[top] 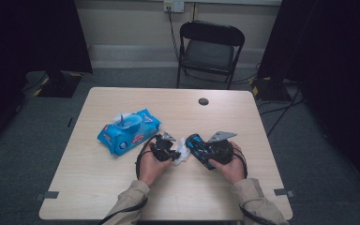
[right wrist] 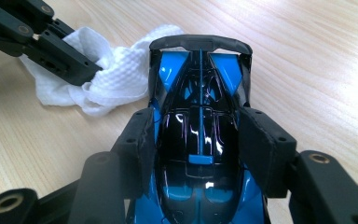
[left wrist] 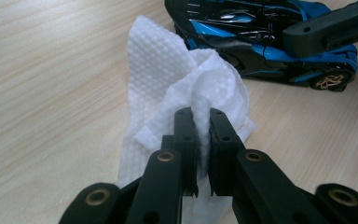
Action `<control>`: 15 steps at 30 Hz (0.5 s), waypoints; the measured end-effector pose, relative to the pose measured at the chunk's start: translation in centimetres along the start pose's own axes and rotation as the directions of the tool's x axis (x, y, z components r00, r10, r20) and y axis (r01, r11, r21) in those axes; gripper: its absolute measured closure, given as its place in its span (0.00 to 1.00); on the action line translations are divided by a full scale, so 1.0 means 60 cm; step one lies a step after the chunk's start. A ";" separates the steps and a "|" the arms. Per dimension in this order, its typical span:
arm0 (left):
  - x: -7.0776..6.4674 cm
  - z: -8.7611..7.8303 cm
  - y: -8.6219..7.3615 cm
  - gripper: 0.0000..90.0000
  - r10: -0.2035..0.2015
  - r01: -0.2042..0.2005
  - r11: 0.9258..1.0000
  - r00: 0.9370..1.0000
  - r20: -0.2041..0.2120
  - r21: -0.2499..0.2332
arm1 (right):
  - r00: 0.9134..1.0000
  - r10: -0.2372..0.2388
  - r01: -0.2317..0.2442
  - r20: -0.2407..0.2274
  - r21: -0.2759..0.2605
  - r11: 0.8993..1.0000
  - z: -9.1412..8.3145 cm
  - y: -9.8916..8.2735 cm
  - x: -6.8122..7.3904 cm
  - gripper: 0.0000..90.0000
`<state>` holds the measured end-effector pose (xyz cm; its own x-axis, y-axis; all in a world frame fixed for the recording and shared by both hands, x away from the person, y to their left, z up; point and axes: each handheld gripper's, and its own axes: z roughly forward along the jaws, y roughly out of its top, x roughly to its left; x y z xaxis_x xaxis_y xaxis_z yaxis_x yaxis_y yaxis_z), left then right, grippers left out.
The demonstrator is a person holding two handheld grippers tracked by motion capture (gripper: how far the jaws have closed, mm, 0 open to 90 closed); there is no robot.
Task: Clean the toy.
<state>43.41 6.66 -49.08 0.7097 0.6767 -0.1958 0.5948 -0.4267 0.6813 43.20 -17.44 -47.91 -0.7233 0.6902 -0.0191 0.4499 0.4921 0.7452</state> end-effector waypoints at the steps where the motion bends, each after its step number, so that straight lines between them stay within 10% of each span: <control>1: -0.003 0.003 0.002 0.93 0.001 -0.001 1.000 1.000 0.008 0.000 | 1.000 0.002 -0.002 0.002 0.000 1.000 0.000 0.000 0.001 0.52; 15: -0.050 0.036 0.023 0.94 0.062 -0.064 0.998 0.995 0.076 0.026 | 1.000 0.013 -0.013 -0.003 -0.005 1.000 0.001 -0.001 -0.001 0.53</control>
<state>42.88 2.76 -49.07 0.7716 0.6017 -0.2061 0.5578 -0.4844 0.6740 43.25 -17.46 -47.97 -0.7190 0.6950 -0.0071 0.4568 0.4802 0.7488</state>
